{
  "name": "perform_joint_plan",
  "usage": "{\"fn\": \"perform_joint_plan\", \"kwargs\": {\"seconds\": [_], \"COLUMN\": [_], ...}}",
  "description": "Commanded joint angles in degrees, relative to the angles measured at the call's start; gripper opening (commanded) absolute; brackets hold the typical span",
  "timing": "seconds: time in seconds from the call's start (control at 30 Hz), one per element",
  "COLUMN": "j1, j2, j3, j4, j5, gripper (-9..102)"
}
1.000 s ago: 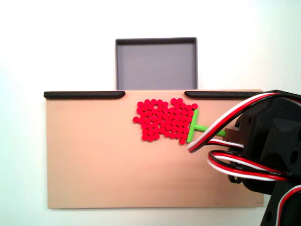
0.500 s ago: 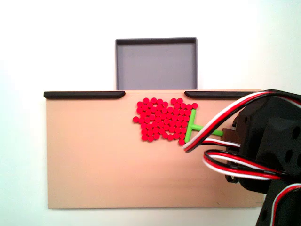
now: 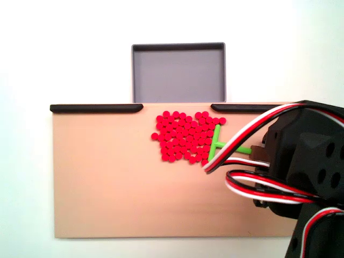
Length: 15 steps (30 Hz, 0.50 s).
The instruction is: Gather the right side granules
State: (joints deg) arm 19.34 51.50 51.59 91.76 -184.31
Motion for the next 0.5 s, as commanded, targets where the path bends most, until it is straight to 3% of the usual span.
{"fn": "perform_joint_plan", "kwargs": {"seconds": [0.0,0.47], "j1": [-0.6,-1.2], "j2": [1.7,1.6], "j3": [-0.6,-0.6], "j4": [0.4,0.4], "j5": [-36.7,-36.3], "gripper": [0,0]}}
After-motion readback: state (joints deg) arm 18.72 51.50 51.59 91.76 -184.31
